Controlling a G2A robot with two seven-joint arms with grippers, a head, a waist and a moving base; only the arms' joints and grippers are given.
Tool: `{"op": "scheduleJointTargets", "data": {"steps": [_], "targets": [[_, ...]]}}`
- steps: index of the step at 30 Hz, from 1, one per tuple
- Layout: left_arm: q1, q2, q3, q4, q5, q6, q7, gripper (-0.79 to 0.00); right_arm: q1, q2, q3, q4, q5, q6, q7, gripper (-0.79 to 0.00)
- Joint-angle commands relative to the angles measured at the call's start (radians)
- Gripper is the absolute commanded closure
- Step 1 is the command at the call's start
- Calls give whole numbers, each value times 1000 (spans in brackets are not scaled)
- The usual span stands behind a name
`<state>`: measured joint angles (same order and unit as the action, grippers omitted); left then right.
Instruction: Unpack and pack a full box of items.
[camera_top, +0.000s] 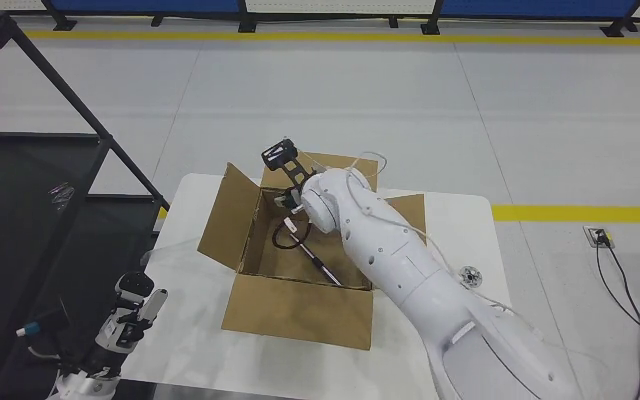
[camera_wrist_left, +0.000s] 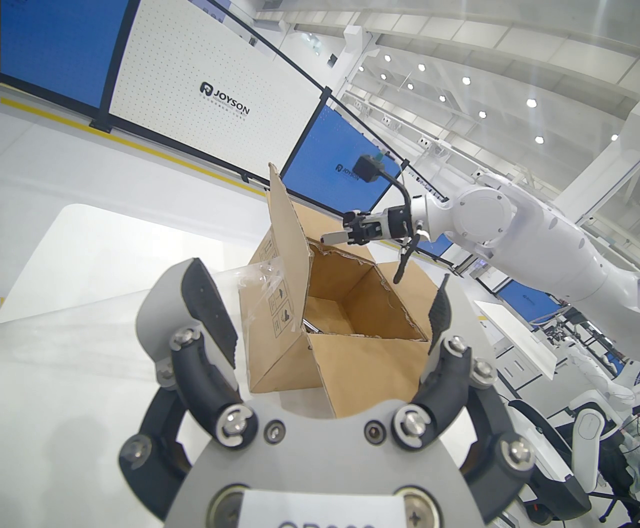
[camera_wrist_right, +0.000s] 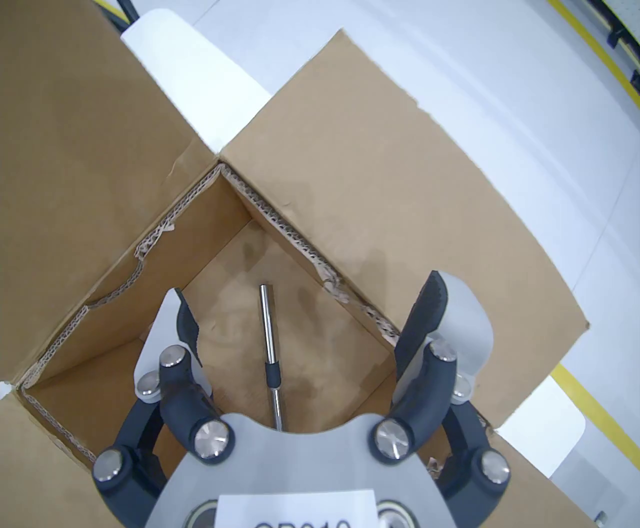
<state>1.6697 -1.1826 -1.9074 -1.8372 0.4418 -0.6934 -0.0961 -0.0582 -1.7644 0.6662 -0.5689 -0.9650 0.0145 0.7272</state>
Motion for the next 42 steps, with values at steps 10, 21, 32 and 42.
{"op": "scheduleJointTargets", "data": {"steps": [10,21,32,42], "targets": [[0,0,0,0,0,0,0,-785,-581,258,479,-1066,-333,5,305,-785],[0,0,0,0,0,0,0,-785,-761,304,751,-1300,-621,172,591,-785],[0,0,0,0,0,0,0,-785,-775,323,948,-1104,-656,183,809,-785],[0,0,0,0,0,0,0,-785,-813,330,1056,-881,-436,168,660,-785]]}}
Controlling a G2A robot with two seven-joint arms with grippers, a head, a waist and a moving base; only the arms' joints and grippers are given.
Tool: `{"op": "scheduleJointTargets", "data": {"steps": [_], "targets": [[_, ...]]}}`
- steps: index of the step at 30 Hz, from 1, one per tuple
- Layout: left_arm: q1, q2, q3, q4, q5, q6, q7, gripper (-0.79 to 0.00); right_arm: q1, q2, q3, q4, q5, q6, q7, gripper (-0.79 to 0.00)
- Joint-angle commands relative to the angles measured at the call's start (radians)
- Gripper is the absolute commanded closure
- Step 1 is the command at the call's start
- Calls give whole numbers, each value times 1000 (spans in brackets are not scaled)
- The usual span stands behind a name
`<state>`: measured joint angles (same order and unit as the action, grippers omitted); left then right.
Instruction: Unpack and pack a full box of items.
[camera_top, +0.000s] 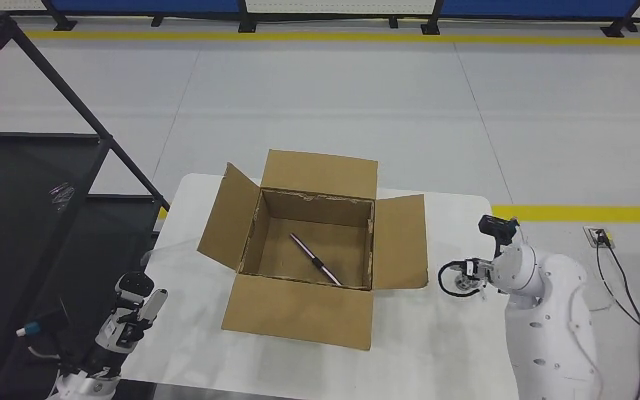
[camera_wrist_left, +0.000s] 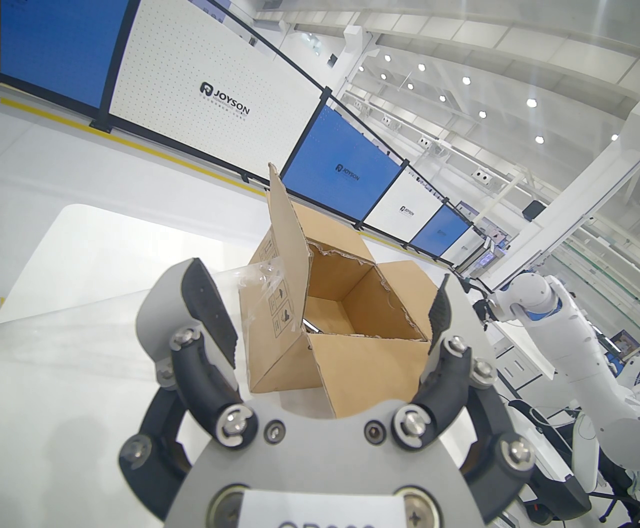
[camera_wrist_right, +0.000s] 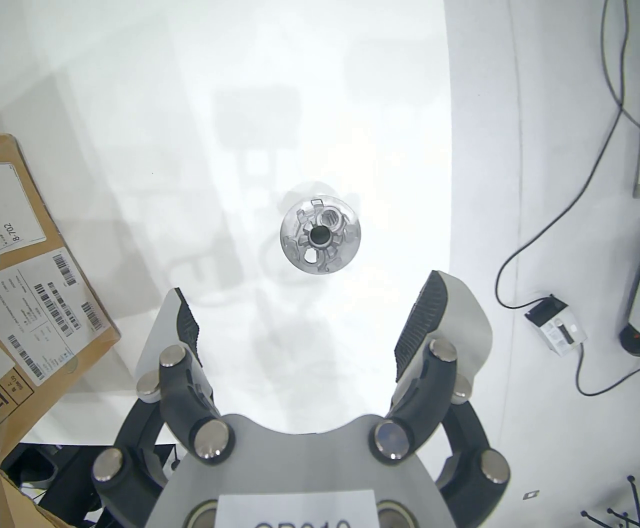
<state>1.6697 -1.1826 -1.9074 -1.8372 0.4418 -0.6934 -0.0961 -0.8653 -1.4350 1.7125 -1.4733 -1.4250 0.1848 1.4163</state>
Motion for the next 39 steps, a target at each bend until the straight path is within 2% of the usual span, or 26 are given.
{"op": "scheduleJointTargets", "data": {"steps": [1,9,10,11,12,16,22,27,33,39], "targets": [[0,0,0,0,0,0,0,-785,-7,2,16,44,37,-1,-51,-785],[0,0,0,0,0,0,0,-785,-1,8,19,143,86,14,-160,-785],[0,0,0,0,0,0,0,-785,3,9,16,150,86,17,-167,-730],[0,0,0,0,0,0,0,-785,4,9,14,156,86,20,-175,-477],[0,0,0,0,0,0,0,-785,6,10,14,164,84,32,-181,-345],[0,0,0,0,0,0,0,-785,12,13,3,184,82,45,-186,-246],[0,0,0,0,0,0,0,-785,23,19,-10,205,69,62,-181,-169],[0,0,0,0,0,0,0,-785,38,22,-27,215,56,86,-187,0],[0,0,0,0,0,0,0,-785,36,25,-40,150,43,116,-194,0],[0,0,0,0,0,0,0,-785,18,24,-77,-33,5,162,-192,0]]}}
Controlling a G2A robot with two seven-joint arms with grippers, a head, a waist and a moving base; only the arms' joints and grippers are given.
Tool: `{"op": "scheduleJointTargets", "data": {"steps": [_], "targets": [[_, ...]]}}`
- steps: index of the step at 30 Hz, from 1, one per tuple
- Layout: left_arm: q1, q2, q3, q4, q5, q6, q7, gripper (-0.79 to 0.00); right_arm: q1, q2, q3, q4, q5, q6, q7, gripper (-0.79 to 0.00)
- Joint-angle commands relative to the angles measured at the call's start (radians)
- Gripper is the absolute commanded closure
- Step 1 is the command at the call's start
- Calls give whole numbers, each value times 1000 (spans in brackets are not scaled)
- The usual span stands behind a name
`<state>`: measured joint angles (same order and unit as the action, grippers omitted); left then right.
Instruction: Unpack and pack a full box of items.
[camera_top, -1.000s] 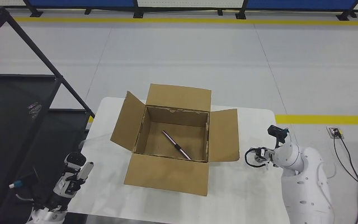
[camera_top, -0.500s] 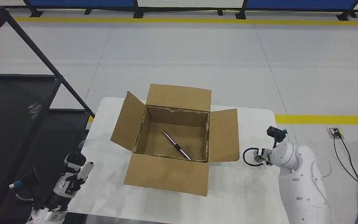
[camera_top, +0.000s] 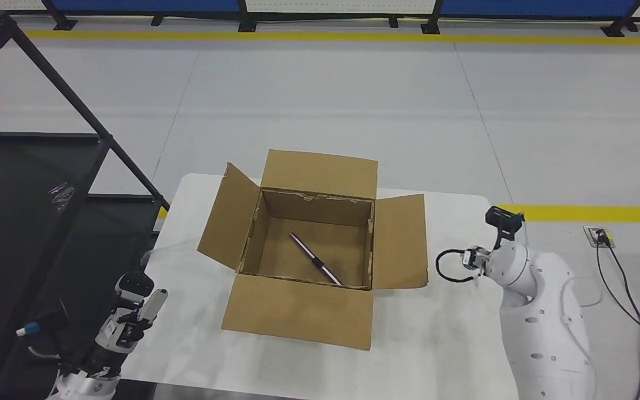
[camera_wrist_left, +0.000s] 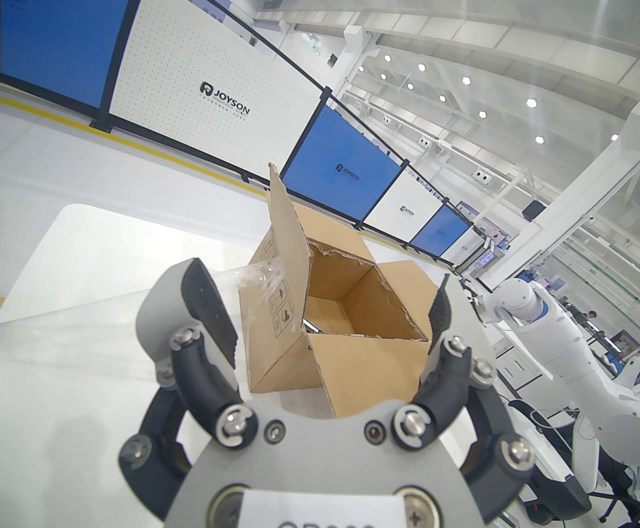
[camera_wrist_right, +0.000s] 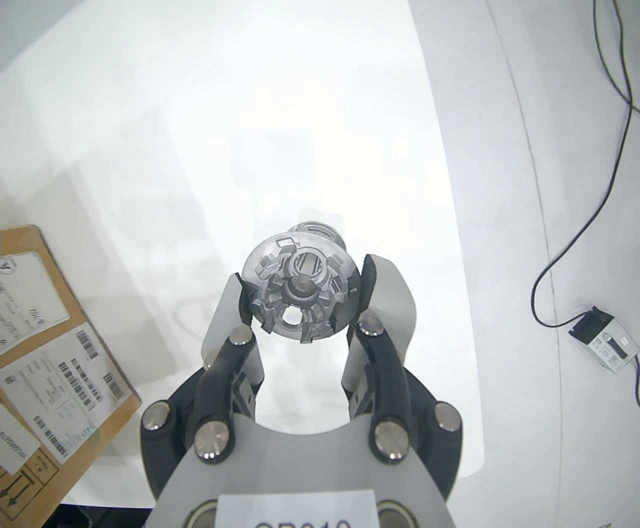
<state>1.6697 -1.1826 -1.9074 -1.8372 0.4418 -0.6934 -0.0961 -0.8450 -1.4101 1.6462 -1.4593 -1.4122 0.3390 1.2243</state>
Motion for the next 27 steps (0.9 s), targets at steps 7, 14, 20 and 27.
{"op": "scheduleJointTargets", "data": {"steps": [7,14,20,27], "targets": [[0,0,0,0,0,0,0,-785,1,-12,-135,-305,-71,44,-6,0],[0,0,0,0,0,0,0,-785,105,-36,-344,-376,-132,44,-48,0],[0,0,0,0,0,0,0,-785,258,-70,-534,-277,-49,-52,-59,0],[0,0,0,0,0,0,0,-785,484,-138,-744,104,137,-182,-33,0]]}}
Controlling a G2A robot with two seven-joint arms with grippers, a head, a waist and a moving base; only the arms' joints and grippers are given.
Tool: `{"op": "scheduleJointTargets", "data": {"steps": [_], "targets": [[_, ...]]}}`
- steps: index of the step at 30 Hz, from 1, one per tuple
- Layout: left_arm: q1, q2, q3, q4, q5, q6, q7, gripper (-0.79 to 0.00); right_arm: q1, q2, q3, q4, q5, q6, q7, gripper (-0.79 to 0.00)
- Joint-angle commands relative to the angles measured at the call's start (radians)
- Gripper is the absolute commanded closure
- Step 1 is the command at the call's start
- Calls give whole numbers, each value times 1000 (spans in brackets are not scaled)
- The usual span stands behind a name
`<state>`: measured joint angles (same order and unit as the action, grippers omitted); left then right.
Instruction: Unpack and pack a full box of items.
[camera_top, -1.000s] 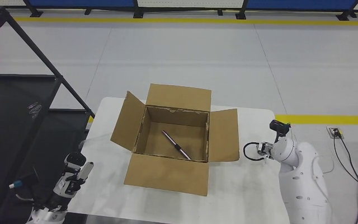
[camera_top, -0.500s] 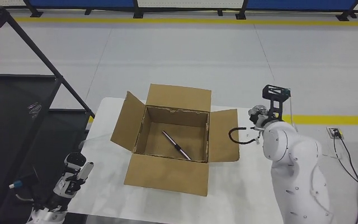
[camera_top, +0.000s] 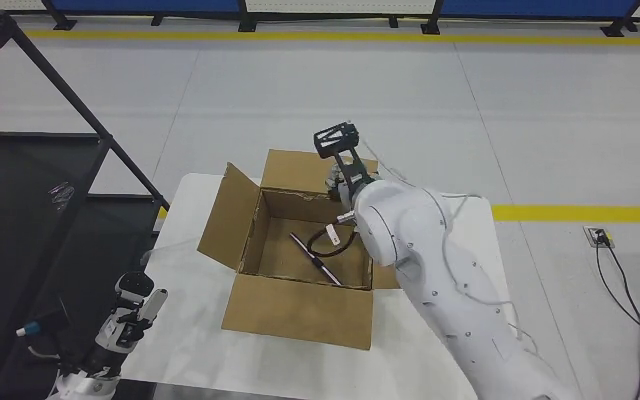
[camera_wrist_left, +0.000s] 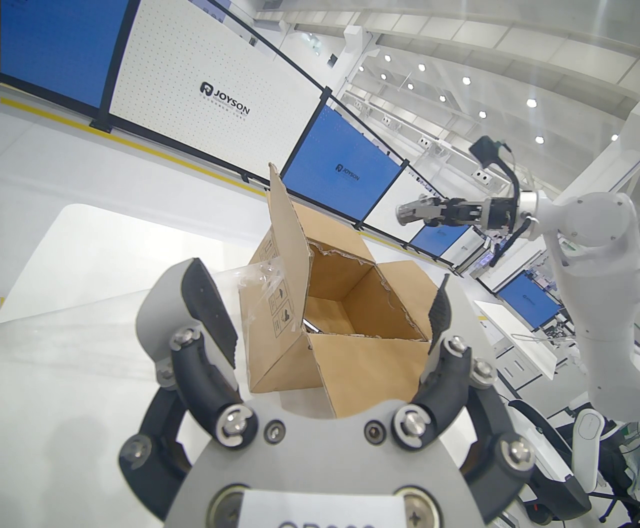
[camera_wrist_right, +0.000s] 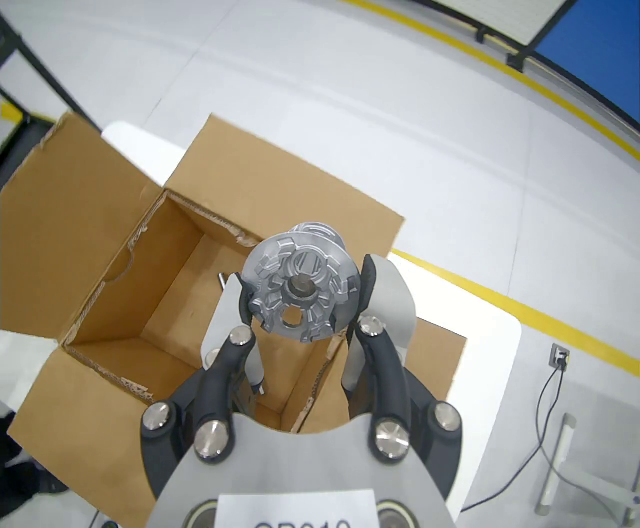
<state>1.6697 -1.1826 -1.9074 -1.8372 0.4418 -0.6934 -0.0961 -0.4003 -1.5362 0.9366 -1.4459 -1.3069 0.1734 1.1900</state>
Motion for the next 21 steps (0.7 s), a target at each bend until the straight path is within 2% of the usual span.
{"op": "scheduleJointTargets", "data": {"steps": [1,6,12,21], "targets": [[0,0,0,0,0,0,0,-785,66,-25,-64,159,59,-29,3,0],[0,0,0,0,0,0,0,-785,162,-91,-178,472,183,-88,-24,0],[0,0,0,0,0,0,0,-785,215,-160,-240,765,279,-103,-108,0],[0,0,0,0,0,0,0,-785,244,-241,-289,996,336,-129,-192,0]]}}
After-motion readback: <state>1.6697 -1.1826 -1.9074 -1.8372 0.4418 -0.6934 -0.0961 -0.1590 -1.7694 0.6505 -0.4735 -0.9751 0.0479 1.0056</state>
